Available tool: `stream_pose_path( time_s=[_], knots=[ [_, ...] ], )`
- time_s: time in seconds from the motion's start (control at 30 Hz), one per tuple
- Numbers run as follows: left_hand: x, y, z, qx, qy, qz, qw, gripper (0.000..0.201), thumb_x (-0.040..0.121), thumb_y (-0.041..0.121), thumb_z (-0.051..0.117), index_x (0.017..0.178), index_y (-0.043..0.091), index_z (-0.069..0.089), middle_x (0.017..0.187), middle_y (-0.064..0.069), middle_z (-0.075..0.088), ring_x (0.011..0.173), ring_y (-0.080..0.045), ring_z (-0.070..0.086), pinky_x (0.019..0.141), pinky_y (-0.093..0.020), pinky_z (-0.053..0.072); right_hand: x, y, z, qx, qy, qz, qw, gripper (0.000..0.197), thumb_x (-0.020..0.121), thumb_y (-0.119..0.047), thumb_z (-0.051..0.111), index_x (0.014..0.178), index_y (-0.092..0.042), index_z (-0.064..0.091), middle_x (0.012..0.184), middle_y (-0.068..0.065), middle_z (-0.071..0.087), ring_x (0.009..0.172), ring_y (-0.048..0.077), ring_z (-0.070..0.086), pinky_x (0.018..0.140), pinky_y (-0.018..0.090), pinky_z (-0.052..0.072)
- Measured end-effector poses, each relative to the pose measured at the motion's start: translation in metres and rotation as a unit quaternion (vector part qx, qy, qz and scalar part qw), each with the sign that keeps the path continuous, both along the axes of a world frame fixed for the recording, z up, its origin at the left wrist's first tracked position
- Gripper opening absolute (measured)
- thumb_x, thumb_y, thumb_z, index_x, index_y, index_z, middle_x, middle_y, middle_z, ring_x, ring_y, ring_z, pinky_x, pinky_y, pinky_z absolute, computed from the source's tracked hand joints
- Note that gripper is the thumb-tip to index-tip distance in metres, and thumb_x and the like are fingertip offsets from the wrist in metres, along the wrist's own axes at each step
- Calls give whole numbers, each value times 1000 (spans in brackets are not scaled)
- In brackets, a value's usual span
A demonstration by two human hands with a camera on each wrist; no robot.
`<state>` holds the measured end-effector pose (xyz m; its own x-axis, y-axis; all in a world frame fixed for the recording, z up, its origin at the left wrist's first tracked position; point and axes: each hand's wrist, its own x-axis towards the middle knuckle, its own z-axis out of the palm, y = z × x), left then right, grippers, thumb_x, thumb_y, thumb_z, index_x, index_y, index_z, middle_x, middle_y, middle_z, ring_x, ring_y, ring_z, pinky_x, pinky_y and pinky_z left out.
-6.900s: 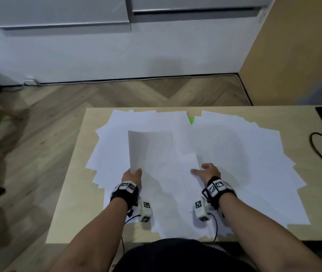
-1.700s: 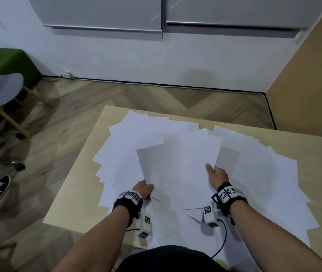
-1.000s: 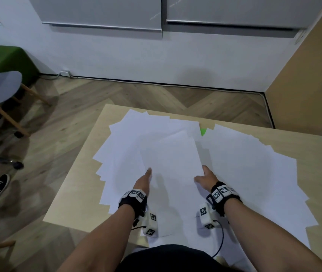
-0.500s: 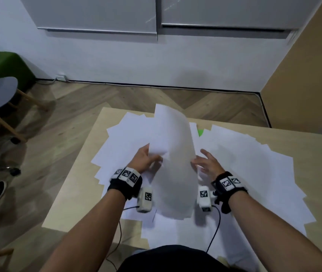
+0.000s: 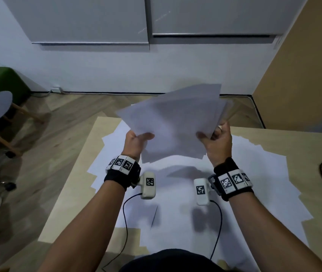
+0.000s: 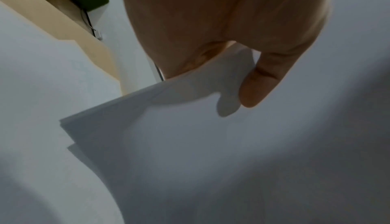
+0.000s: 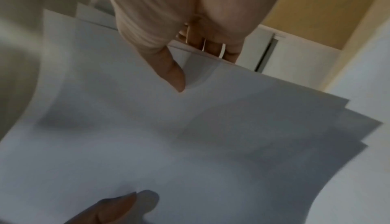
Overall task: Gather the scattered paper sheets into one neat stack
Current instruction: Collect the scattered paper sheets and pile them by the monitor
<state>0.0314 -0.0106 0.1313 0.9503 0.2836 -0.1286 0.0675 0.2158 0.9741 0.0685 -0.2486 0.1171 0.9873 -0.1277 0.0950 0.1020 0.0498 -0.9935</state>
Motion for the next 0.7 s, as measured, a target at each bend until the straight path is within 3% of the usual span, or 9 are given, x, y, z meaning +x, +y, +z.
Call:
stream_pose_path(
  time_s=[0.07,0.13,0.27,0.4,0.5,0.57,0.63,0.7],
  knots=[
    [0,-5,-9,1,16,6,1000,53,58,4,71,110,3,67,99,-8,73,91,-28,68,84,-37,55,-3,-1,-8,-6,20,-15,1000,55,76,8,76,112,-16,44,95,3,73,82,14,70,79,27,57],
    [-1,-10,-19,10,50,8,999,58,57,2,70,114,0,65,99,-8,72,89,-24,68,82,-34,55,-4,-1,-23,-28,58,-10,998,50,74,5,78,112,-14,52,98,3,73,88,18,70,83,32,56],
    [-2,-16,-42,33,116,-10,993,40,52,6,71,92,11,71,94,-10,71,92,-28,65,88,-45,52,-7,2,-53,-94,177,9,980,26,74,-5,77,98,-14,71,95,3,73,98,26,69,86,35,54],
    [-3,-17,-36,27,97,-24,995,37,53,4,71,88,13,70,89,-5,72,85,-22,66,80,-34,53,-10,-1,-45,-80,142,-12,987,18,71,-8,75,83,-20,68,89,1,73,90,25,69,82,38,55],
    [-1,-9,-35,4,68,-55,996,42,58,1,73,99,7,69,93,-6,73,90,-24,68,84,-35,53,-11,-4,-43,-44,116,-18,992,28,65,-11,75,91,-21,68,93,-1,74,89,20,69,80,32,56],
    [-3,-7,-42,13,82,-66,994,46,58,1,73,103,7,67,94,-5,73,91,-24,68,84,-34,53,-10,-5,-55,-73,157,-7,985,37,67,-5,76,99,-20,67,98,0,73,93,21,69,83,31,54],
    [-6,-8,-52,26,114,-59,991,41,53,3,73,93,9,69,89,-4,72,88,-25,66,80,-34,52,-10,-4,-64,-128,210,27,969,39,71,0,74,105,-17,66,102,4,72,96,25,67,83,30,51],
    [-8,-10,-58,22,134,-45,990,33,50,5,72,83,8,69,84,-6,71,84,-27,65,79,-35,49,-8,-4,-64,-138,222,33,965,32,73,2,69,100,-16,67,95,4,71,91,25,66,78,28,49]
  ],
)
